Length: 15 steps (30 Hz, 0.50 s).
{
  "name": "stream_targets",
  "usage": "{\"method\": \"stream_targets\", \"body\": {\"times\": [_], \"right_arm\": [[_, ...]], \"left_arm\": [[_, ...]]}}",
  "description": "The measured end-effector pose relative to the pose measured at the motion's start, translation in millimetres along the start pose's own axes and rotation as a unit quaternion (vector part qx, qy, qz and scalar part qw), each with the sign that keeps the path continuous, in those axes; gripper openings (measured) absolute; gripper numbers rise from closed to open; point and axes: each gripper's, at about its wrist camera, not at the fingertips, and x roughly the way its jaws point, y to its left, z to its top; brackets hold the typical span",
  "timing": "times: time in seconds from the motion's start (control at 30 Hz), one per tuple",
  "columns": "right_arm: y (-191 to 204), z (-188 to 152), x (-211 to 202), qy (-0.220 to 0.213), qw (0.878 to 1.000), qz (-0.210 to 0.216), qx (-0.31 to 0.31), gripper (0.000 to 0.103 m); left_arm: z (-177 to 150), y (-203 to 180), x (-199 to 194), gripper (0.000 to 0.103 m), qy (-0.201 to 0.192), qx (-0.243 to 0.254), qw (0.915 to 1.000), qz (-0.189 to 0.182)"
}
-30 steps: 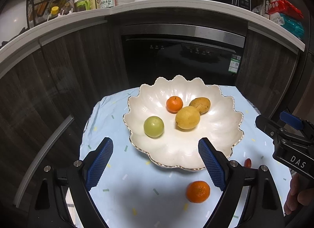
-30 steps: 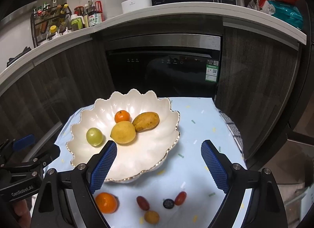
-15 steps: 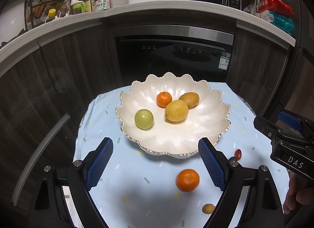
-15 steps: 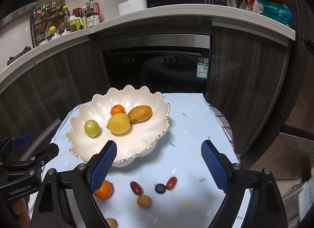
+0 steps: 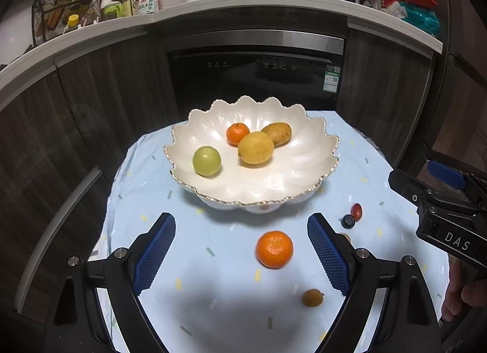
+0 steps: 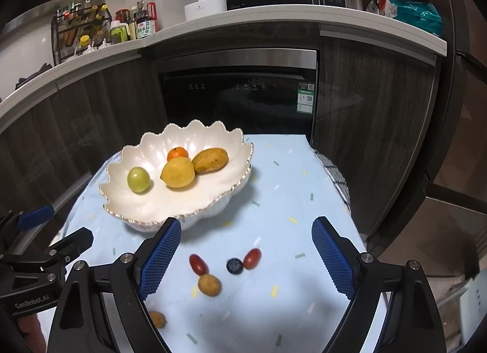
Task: Organize fruits
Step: 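Withdraw both grippers from the bowl toward the loose fruits on the cloth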
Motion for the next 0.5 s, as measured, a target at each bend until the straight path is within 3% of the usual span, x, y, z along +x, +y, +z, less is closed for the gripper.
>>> {"method": "stream_targets", "body": {"times": [0.5], "right_arm": [[-7.8, -32.4, 6.7, 0.019, 1.000, 0.005, -0.018, 0.088]], "left_arm": [[-29.5, -20.1, 14.0, 0.089, 0.015, 0.018, 0.9994, -0.025]]}}
